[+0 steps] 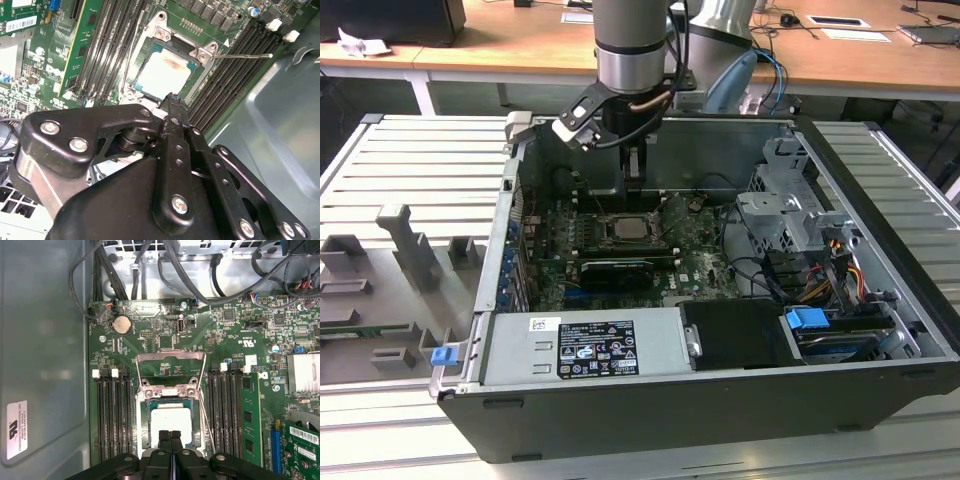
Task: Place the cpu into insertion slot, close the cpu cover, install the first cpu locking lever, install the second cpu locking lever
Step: 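Close the cpu cover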
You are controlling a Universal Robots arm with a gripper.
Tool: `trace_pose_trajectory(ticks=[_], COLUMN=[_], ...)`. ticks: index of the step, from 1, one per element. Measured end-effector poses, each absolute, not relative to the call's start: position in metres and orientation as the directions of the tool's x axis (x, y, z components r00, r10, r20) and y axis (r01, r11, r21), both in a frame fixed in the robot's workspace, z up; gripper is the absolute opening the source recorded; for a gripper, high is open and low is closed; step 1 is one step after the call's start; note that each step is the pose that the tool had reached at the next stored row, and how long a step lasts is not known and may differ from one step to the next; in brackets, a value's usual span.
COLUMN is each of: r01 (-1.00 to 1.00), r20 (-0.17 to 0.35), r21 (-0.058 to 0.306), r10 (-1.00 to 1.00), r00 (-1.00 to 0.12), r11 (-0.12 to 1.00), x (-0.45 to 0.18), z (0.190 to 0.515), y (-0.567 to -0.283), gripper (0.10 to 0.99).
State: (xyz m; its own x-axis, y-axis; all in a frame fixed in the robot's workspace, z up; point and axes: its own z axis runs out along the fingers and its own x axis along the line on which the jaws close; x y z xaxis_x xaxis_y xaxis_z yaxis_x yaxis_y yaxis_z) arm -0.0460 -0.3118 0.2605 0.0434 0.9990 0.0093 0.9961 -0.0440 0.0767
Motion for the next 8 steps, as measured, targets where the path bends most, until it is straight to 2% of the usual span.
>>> trace_pose_trajectory(ticks=[8], r01=[0.996], r20=[0.009], r21=[0.077], r10=[0.999], r00=[0.043], r11=[-0.044], x=[-0.0459], z=[0.2663], y=[-0.3092], gripper=[0.106])
